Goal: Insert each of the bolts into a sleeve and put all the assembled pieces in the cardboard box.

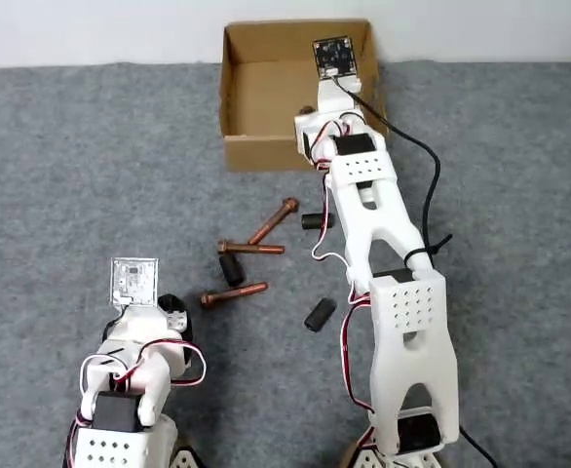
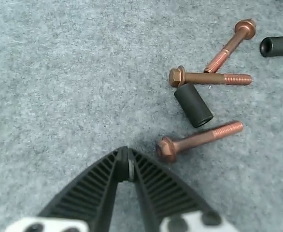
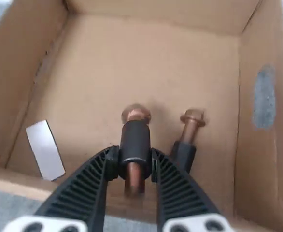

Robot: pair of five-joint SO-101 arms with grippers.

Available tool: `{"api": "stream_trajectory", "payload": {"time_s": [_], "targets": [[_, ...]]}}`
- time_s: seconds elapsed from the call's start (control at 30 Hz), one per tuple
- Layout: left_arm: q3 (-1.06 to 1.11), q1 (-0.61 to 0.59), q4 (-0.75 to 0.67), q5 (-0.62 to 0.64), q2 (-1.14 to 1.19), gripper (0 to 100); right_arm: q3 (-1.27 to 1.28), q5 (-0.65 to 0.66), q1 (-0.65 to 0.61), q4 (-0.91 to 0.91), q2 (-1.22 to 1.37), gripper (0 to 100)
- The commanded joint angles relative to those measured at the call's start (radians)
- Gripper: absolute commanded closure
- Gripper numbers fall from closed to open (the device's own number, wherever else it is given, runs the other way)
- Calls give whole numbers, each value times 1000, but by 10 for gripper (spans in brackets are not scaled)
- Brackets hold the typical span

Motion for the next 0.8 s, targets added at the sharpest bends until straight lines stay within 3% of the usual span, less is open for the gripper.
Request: {"api": "stream_trajectory", "payload": {"time_s": [0.0, 0.2, 0.43, 0.77], "targets": [[-5, -3, -29, 9, -2, 995, -46, 11, -30, 42, -21, 967], [-5, -3, -29, 9, -2, 995, -46, 8, -30, 96, -44, 817], [-5, -3, -29, 9, -2, 995, -46, 5, -53, 237, -208, 811], [-5, -3, -31, 9, -3, 995, -46, 3, -107, 587, -403, 812]]}}
